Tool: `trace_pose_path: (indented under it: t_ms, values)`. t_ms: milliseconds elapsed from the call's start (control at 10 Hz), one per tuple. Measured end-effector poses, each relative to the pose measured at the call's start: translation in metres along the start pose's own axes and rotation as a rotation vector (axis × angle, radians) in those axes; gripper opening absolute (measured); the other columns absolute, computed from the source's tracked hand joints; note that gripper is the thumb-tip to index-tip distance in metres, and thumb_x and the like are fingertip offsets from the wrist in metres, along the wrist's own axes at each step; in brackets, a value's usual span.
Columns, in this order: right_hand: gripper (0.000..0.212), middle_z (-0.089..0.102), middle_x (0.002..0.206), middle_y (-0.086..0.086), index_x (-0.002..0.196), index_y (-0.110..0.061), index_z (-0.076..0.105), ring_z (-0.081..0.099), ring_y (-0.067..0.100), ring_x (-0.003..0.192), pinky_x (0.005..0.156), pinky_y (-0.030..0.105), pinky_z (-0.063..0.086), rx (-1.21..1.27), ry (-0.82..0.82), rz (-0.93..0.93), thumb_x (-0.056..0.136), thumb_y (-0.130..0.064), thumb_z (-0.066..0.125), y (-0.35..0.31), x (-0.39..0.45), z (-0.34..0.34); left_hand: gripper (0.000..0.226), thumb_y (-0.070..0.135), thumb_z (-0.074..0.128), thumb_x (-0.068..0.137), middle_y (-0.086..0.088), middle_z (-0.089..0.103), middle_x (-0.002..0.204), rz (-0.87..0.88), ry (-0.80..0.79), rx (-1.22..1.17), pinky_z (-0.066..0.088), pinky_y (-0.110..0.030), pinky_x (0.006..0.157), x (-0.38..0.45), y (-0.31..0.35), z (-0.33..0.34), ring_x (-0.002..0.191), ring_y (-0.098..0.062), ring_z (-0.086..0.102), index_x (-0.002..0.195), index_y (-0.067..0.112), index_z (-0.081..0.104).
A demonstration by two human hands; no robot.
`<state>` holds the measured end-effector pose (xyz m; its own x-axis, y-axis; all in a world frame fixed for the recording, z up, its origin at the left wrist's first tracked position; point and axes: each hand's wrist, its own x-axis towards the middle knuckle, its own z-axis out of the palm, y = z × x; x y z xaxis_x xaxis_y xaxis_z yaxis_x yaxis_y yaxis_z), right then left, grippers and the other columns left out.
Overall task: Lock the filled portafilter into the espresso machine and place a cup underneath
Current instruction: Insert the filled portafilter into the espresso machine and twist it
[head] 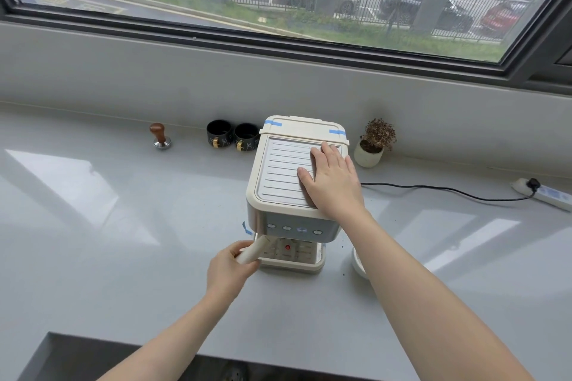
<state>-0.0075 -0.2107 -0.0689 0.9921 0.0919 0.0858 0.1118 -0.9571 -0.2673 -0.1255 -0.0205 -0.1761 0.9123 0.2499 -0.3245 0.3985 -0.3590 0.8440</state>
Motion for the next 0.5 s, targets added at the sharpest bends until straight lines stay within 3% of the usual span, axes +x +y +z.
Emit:
trace_pose_path:
  t_ms: [100, 200, 300, 400, 500]
  values:
    - [0.063, 0.015, 0.162, 0.001, 0.148, -0.023, 0.025, 0.007, 0.017, 0.149, 0.121, 0.039, 0.000, -0.006, -0.004, -0.002, 0.093, -0.054, 0.025, 0.000, 0.000, 0.000, 0.030, 0.018, 0.070, 0.074, 0.006, 0.070, 0.078, -0.006, 0.018, 0.007, 0.045, -0.029, 0.055, -0.013, 0.000, 0.015, 0.065, -0.016, 0.061, 0.096, 0.037, 0.065]
    - [0.064, 0.015, 0.162, 0.001, 0.149, -0.023, 0.025, 0.007, 0.017, 0.149, 0.121, 0.039, 0.000, -0.011, -0.006, 0.003, 0.093, -0.055, 0.024, -0.001, 0.000, 0.000, 0.020, 0.020, 0.066, 0.075, 0.006, 0.067, 0.071, -0.025, -0.025, 0.056, 0.045, -0.029, 0.052, -0.015, 0.000, 0.018, 0.055, -0.019, 0.057, 0.092, 0.030, 0.064]
    - [0.064, 0.014, 0.163, 0.001, 0.150, -0.022, 0.023, 0.006, 0.017, 0.150, 0.121, 0.040, -0.001, -0.022, -0.010, 0.006, 0.094, -0.054, 0.023, -0.002, -0.001, 0.000, 0.014, 0.020, 0.059, 0.077, -0.002, 0.060, 0.063, -0.076, -0.240, 0.120, 0.041, -0.026, 0.043, -0.009, 0.004, 0.009, 0.040, -0.019, 0.051, 0.088, 0.012, 0.062]
    - [0.064, 0.013, 0.163, 0.002, 0.150, -0.022, 0.022, 0.005, 0.018, 0.150, 0.121, 0.040, -0.002, -0.029, -0.019, 0.011, 0.094, -0.053, 0.023, -0.002, 0.000, 0.000, 0.028, 0.023, 0.060, 0.083, -0.005, 0.059, 0.061, -0.154, -0.512, 0.013, 0.043, -0.026, 0.044, 0.002, 0.014, -0.005, 0.041, -0.021, 0.053, 0.100, 0.001, 0.058]
    - [0.063, 0.014, 0.163, 0.002, 0.149, -0.021, 0.024, 0.006, 0.018, 0.150, 0.121, 0.040, -0.001, -0.029, -0.011, 0.008, 0.094, -0.053, 0.024, -0.003, -0.001, -0.001, 0.027, 0.024, 0.060, 0.086, -0.002, 0.051, 0.056, -0.223, -0.626, -0.148, 0.039, -0.024, 0.042, 0.007, 0.016, -0.007, 0.041, -0.018, 0.047, 0.099, 0.001, 0.056]
